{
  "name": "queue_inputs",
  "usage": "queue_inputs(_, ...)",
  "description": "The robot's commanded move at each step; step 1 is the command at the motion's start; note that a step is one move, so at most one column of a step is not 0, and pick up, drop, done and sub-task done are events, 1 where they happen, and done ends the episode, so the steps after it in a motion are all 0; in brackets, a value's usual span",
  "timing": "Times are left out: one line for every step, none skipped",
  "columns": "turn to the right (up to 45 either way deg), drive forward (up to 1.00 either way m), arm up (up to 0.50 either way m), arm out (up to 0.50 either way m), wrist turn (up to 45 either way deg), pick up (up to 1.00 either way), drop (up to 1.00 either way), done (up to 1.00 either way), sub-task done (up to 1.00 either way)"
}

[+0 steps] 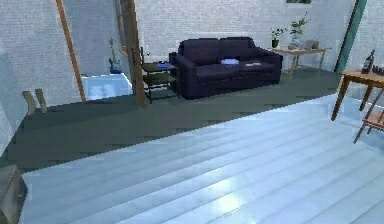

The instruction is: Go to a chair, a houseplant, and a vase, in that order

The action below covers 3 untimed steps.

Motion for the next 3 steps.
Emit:
queue_inputs(-45.0,0.0,0.0,0.0,0.0,0.0,0.0,0.0,0.0)
queue_inputs(-45.0,0.0,0.0,0.0,0.0,0.0,0.0,0.0,0.0)
queue_inputs(-15.0,0.0,0.0,0.0,0.0,0.0,0.0,0.0,0.0)
